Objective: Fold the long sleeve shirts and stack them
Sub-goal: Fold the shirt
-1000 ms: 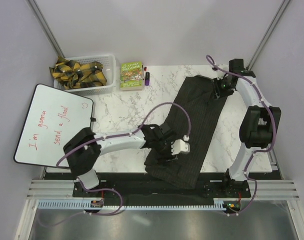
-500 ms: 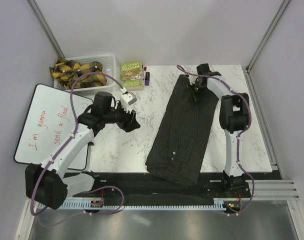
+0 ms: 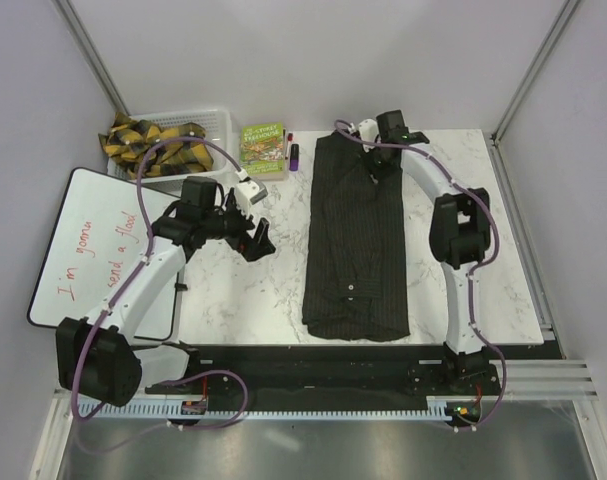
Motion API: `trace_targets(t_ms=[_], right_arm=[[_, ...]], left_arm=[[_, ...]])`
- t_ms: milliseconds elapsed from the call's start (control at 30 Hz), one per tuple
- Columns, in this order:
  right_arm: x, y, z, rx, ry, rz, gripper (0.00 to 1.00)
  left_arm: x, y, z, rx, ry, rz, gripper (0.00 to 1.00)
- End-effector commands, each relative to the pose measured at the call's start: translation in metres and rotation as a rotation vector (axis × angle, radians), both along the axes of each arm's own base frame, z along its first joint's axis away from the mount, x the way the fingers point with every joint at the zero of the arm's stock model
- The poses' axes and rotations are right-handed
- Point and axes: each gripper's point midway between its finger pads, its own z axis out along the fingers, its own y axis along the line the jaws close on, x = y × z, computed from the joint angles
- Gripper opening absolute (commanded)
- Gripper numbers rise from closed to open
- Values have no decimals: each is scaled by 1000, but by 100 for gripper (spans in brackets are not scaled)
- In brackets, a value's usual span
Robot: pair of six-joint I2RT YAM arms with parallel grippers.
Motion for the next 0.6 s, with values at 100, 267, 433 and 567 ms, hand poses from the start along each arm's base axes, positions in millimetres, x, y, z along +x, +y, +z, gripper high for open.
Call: trace_targets(t_ms=[100,267,433,567], right_arm=[[-63,-45,198,113,-337,137,69],[-140,-29,221,148,-438,355,98],[-270,-11,134,57,-256,799,98],[-343,-24,65,-19,-257,989,95]], left_arm=[[18,-4,90,33,-425,-158,100],[-21,-30,90,11,-500,-449,100],[-80,-59,-9,136,-550,-749,100],[-110,-77,-48,119,-711,-852,98]])
